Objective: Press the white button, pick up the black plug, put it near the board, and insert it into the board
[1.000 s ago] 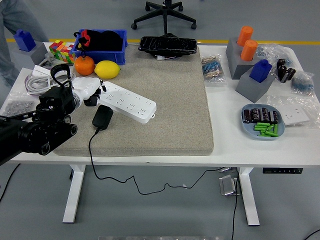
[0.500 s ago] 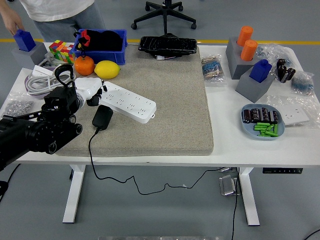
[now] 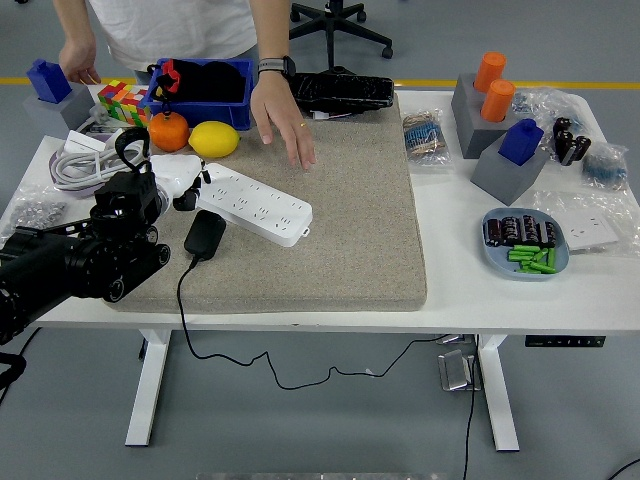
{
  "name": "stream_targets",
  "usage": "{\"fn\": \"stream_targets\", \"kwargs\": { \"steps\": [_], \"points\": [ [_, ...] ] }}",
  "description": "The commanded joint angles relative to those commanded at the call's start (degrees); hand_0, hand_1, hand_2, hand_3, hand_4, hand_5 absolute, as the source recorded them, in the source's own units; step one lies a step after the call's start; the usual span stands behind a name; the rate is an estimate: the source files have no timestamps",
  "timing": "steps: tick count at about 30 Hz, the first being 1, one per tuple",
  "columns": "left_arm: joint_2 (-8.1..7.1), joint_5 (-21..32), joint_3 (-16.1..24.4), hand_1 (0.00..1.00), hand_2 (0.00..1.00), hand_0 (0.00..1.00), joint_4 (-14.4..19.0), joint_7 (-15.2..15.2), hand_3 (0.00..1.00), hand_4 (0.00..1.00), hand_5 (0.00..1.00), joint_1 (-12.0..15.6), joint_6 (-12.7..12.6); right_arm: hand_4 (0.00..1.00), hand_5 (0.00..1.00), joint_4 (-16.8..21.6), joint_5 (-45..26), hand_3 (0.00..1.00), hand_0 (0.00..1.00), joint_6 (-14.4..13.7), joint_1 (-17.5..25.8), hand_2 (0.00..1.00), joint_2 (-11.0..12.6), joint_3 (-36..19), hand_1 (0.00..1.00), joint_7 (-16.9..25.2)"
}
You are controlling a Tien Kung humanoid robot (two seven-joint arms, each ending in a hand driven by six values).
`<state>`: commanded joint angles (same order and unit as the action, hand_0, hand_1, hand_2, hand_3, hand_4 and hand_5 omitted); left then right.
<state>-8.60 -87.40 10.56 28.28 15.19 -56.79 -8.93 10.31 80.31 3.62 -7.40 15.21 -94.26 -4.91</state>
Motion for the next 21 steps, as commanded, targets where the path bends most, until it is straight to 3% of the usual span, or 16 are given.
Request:
{"fn": "stream_targets", "kwargs": {
  "steps": [21],
  "points": [
    [2.04, 0.6, -2.2, 0.008, 0.231, 0.002, -1.8, -0.3, 0.699, 0.002, 0.002, 0.6, -1.1, 0.892, 0.724, 0.0, -0.5, 0.750, 0.874, 0.0, 0.0, 0.718, -0.1, 1.0, 0.763, 0.0]
  ]
}}
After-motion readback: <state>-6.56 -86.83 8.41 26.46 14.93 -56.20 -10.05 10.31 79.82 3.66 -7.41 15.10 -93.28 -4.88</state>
